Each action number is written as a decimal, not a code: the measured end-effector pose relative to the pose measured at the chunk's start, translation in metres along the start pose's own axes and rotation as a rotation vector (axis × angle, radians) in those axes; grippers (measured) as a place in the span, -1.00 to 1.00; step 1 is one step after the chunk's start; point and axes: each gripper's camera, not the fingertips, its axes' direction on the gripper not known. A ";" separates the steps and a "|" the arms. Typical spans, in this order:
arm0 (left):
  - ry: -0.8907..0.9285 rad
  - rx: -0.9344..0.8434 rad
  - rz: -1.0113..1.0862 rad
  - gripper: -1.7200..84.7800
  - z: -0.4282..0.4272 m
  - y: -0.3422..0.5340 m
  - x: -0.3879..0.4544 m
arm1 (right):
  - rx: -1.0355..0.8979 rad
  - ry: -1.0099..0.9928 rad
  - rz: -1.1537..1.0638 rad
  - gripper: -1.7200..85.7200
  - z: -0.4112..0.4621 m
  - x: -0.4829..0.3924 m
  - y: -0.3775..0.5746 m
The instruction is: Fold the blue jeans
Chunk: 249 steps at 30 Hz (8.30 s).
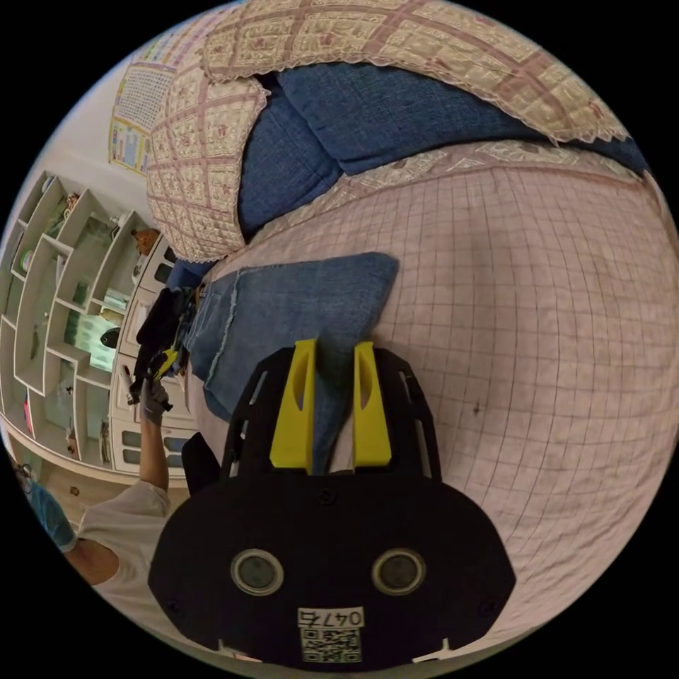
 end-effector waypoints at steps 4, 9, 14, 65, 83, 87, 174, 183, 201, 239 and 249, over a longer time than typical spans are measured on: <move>0.093 -0.002 -0.190 -0.65 0.032 -0.002 -0.033 | 0.027 0.015 -0.021 -0.88 0.014 -0.010 -0.002; 0.078 0.049 -0.230 -0.83 0.040 -0.010 -0.033 | 0.023 0.105 -0.138 -0.95 0.030 -0.042 -0.011; -0.129 0.138 0.194 -0.95 0.011 0.001 0.081 | 0.132 0.392 -0.309 -0.97 0.036 -0.106 -0.019; 0.269 0.076 0.149 -0.98 0.170 0.157 0.256 | 0.613 0.552 -0.289 -0.98 -0.105 -0.175 -0.103; 0.200 0.019 0.191 -0.98 0.209 0.181 0.310 | 0.358 0.727 0.307 -0.92 -0.222 0.064 -0.079; 0.239 0.040 0.173 -0.98 0.208 0.188 0.313 | 0.442 0.720 0.394 -0.78 -0.251 0.070 -0.071; 0.625 -0.033 -0.450 -0.82 -0.130 0.398 -0.053 | 0.117 0.488 -0.522 -0.96 -0.239 -0.147 0.323; 0.611 0.025 -0.445 -0.85 -0.184 0.388 -0.090 | 0.382 0.556 -0.099 -0.71 -0.314 -0.136 0.321; 0.629 0.008 -0.320 -0.98 -0.268 0.346 -0.111 | 0.276 0.885 0.095 -0.98 -0.377 -0.101 0.323; 0.638 0.035 -0.209 -0.98 -0.355 0.196 -0.108 | 0.620 0.032 0.139 -0.99 -0.658 0.037 0.395; 0.634 -0.135 -0.290 -0.98 -0.308 0.209 -0.122 | 0.527 -0.057 0.374 -0.99 -0.597 0.099 0.491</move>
